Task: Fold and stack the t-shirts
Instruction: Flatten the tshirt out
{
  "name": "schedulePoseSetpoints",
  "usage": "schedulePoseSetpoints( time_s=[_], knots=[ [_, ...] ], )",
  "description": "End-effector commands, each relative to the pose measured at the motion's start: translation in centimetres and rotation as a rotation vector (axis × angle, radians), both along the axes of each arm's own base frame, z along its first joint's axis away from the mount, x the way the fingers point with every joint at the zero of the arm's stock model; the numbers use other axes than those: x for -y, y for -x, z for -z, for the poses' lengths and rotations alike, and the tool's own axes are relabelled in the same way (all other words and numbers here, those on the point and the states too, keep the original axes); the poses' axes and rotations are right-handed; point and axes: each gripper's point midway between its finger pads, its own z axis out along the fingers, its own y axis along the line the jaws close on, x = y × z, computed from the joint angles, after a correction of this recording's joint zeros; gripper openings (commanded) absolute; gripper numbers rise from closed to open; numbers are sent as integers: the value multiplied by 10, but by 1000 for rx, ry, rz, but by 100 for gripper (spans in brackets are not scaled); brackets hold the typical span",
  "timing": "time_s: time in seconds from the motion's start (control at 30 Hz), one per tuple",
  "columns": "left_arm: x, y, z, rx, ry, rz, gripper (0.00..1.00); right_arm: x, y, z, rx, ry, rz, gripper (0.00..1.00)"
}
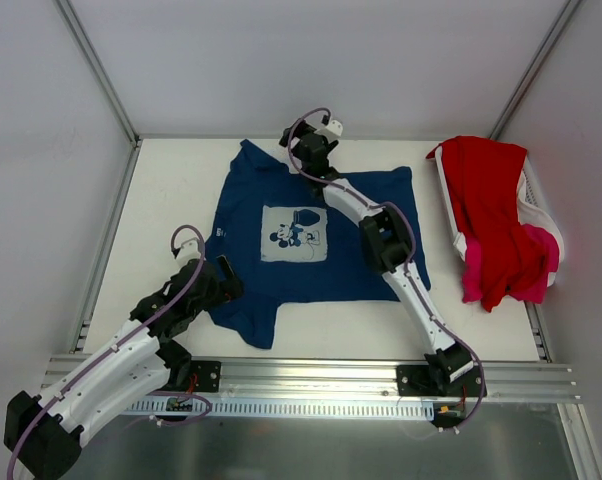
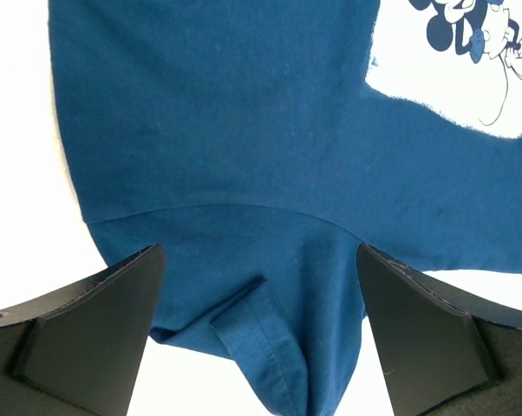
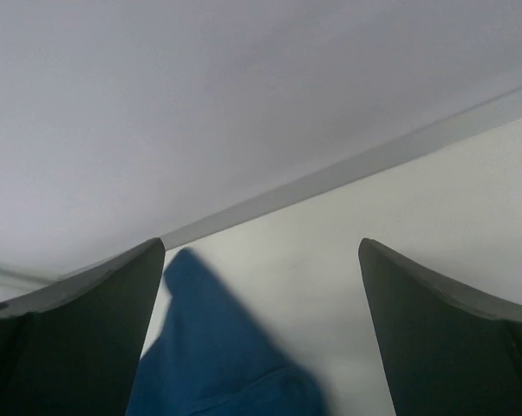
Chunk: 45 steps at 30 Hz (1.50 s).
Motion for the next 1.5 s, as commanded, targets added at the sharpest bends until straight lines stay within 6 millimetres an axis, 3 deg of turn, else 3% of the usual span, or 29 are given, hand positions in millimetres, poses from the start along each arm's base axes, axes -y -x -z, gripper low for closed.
schedulePoseSetpoints(
  time_s=[0.0,0.07,0.1,0.17,0.2,0.27,0.3,0.4,0.47,0.5,0.53,0.6,0.7,0.77,0.83,0.87,0.9,0.93,1.0,1.07,1.13,1.27,1.47],
  knots=[
    [4,1,1,-7,24,-2,93,81,-14,-132,191,90,214,99],
    [5,0,-2,-2,30,2,93,114,-8,-154,200,213,303,100],
    [5,0,-3,3,28,4,93,137,4,-175,192,254,377,100],
    [5,-2,-8,20,27,4,93,166,20,-196,178,338,444,100],
    [5,-4,-12,32,27,6,93,178,38,-211,169,353,440,99],
    [1,-8,-16,52,7,-5,93,179,57,-217,154,345,372,99],
    [0,-10,-20,64,0,-11,94,169,66,-219,152,355,285,96],
    [-3,-19,-32,91,-40,-15,95,157,113,-217,42,461,171,96],
    [-2,-23,-38,96,-53,-9,96,154,147,-210,-15,519,75,98],
    [2,-25,-45,105,-42,1,96,142,163,-204,-37,522,-15,99],
    [5,-26,-47,98,-37,14,97,149,190,-188,-131,560,-69,99],
    [16,-24,-52,87,-1,56,98,145,221,-169,-228,558,-177,99],
    [49,-6,-49,-15,100,217,99,156,281,-126,-386,577,-282,100],
    [71,24,-34,-190,175,346,99,174,311,-108,-419,595,-277,99],
    [77,54,-12,-370,188,383,99,197,318,-110,-417,647,-208,99],
    [77,63,-6,-411,173,386,98,210,320,-114,-422,684,-160,100],
    [75,71,1,-443,151,384,97,218,323,-131,-406,691,-142,100],
    [73,87,6,-473,114,409,97,228,331,-130,-432,732,-134,100],
    [61,94,14,-485,69,342,97,243,343,-130,-435,744,-104,99],
    [41,102,19,-475,52,248,93,242,356,-121,-447,710,-134,99],
    [36,100,10,-388,99,204,88,244,367,-106,-462,694,-157,99],
    [20,100,13,-363,122,55,75,241,381,-86,-522,677,-208,99],
    [-8,91,36,-343,42,-139,67,246,403,-47,-588,674,-243,99]
  ],
)
